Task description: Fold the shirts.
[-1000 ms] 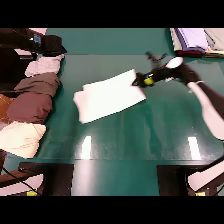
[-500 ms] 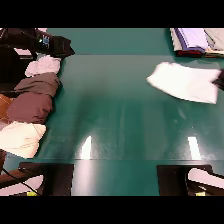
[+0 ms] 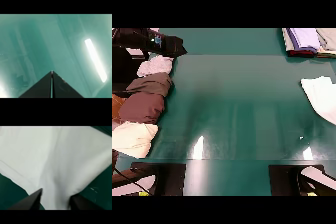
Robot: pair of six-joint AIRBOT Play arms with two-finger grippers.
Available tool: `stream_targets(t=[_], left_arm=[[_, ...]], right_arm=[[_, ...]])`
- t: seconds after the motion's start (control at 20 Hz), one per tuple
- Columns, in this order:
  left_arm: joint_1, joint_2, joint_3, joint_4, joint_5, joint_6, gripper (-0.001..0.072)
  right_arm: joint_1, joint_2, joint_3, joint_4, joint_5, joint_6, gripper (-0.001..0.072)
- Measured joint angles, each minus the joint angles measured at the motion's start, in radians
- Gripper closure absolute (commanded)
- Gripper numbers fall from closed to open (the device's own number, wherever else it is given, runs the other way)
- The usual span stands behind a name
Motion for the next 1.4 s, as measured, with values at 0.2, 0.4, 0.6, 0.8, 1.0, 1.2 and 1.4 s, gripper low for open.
stream_targets(t=[0.2,0.4,0.6,0.8,1.0,1.2,1.4], left_arm=[[0.0,0.0,0.0,0.0,-0.029,0.001,0.0683],[0.0,0.0,0.0,0.0,-0.045,0.006,0.0683],[0.0,0.0,0.0,0.0,-0.05,0.008,0.0683],[0.0,0.0,0.0,0.002,-0.04,0.01,0.0683],[0.0,0.0,0.0,0.003,-0.032,0.01,0.0683],[0.0,0.0,0.0,0.003,-0.031,0.01,0.0682],[0.0,0.0,0.0,0.003,-0.029,0.01,0.0683]], right_arm=[[-0.086,0.004,0.075,-0.018,0.072,-0.001,0.0142],[-0.053,0.005,0.201,0.037,0.165,-0.015,0.0142],[0.212,0.005,0.274,0.128,0.246,-0.027,0.0143],[0.6,0.005,0.295,0.166,0.248,-0.03,0.0143],[0.925,0.005,0.301,0.133,0.194,-0.031,0.021],[1.1,0.005,0.302,0.1,0.169,-0.028,0.0698],[1.156,0.005,0.302,0.088,0.163,-0.025,0.0698]])
